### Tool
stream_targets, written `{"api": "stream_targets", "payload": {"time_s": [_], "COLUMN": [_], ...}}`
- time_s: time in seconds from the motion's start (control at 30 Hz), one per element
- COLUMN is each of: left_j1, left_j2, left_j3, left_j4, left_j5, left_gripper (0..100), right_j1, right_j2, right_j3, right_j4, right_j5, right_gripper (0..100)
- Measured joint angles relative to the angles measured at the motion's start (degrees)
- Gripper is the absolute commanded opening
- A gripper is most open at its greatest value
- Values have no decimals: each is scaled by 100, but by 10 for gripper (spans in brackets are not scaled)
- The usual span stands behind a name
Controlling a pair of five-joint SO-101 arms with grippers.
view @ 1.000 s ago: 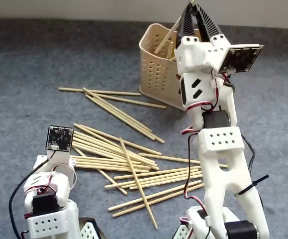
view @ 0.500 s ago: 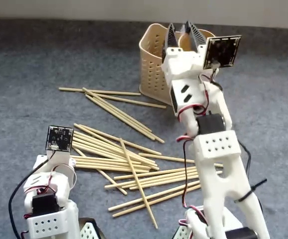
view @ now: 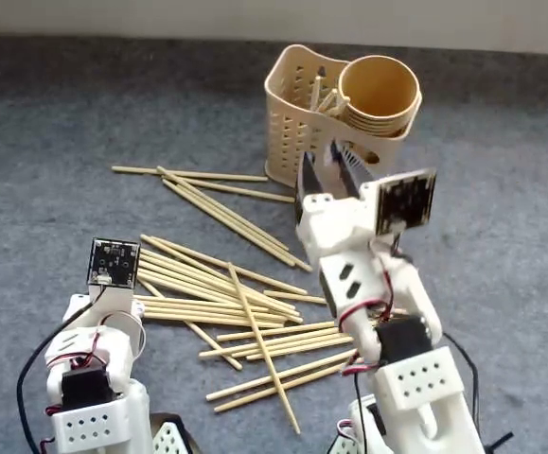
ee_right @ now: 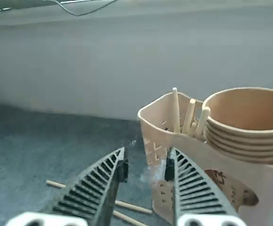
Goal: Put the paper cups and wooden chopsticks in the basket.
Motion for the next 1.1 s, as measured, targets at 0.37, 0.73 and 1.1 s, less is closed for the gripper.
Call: {"api": "stream_targets", "payload": {"time_s": [0.37,0.73,1.1], "left_j1": [0,0,712], "left_j2": [0,0,-62], "left_j3": [0,-431,-1626], "left_j4": [-79,193,756], "left_j5": [70,844,844], "left_gripper": [7,7,8], "right_j1": [-53,580,914], "right_j2": [-1846,-3648,-3727], "right_j3": [1996,2963,2963], "right_j4": [0,0,0], "right_j5": [0,0,0], "right_gripper": [53,51,51]}}
